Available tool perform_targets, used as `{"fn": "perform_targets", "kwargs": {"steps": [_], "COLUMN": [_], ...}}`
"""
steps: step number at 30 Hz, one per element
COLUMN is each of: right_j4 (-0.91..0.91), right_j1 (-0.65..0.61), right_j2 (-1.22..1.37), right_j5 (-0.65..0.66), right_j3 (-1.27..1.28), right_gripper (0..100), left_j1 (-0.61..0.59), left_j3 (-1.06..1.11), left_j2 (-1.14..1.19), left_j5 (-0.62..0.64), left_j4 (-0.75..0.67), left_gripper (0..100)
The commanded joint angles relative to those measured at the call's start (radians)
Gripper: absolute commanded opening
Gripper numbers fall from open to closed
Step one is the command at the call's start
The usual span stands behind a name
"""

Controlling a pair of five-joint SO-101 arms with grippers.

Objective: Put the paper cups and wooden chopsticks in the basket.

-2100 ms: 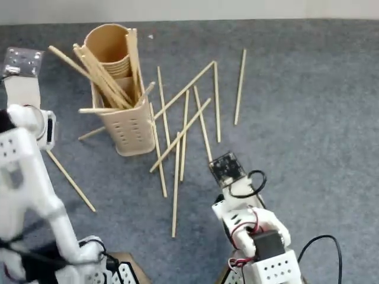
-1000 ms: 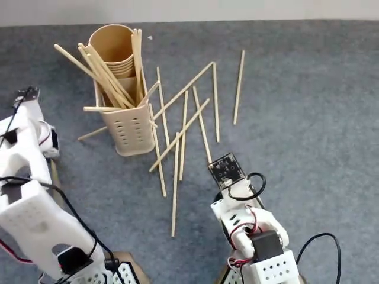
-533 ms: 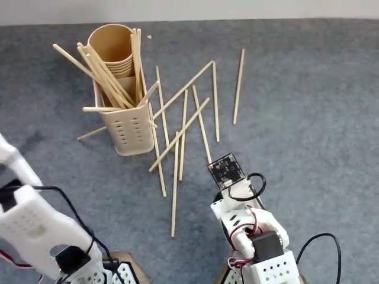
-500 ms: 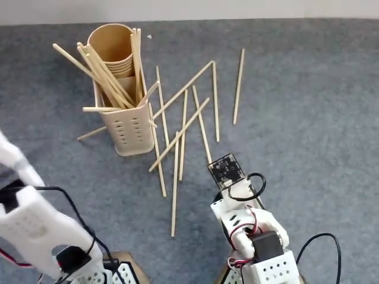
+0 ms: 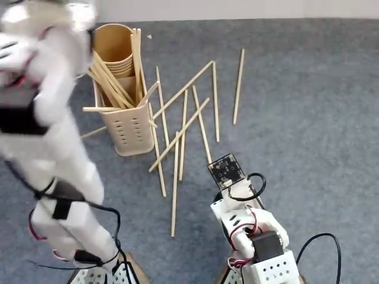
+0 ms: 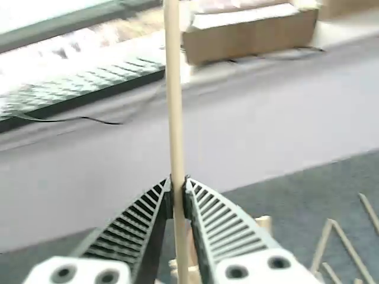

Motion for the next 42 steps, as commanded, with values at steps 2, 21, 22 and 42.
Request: {"fn": "perform_targets", "kwargs": {"steps": [2,21,22,42], "right_j4": [-0.018,-0.019,-0.019,-0.038], "right_j1": [0.008,0.008,0.008,0.008], "right_j2": [-0.015,-0.015,-0.015,-0.015], "right_j5": [0.009,0.011,0.011,0.011], "right_j3": [0.022,0.022,0.022,0.025], "right_gripper": [18.1,18.1,18.1,18.1], "left_j1": [0.047,0.050,0.050,0.110], "left_j3": [-0.051,1.478,1.544,1.685], "left_j2": [0.051,-1.038,-1.081,-0.803], "left_j5": [0.068,-0.002,-0.003,0.029], "left_j4": [-0.034,-0.196,-0.298,-0.942], "left_gripper": [0,0,0,0]}}
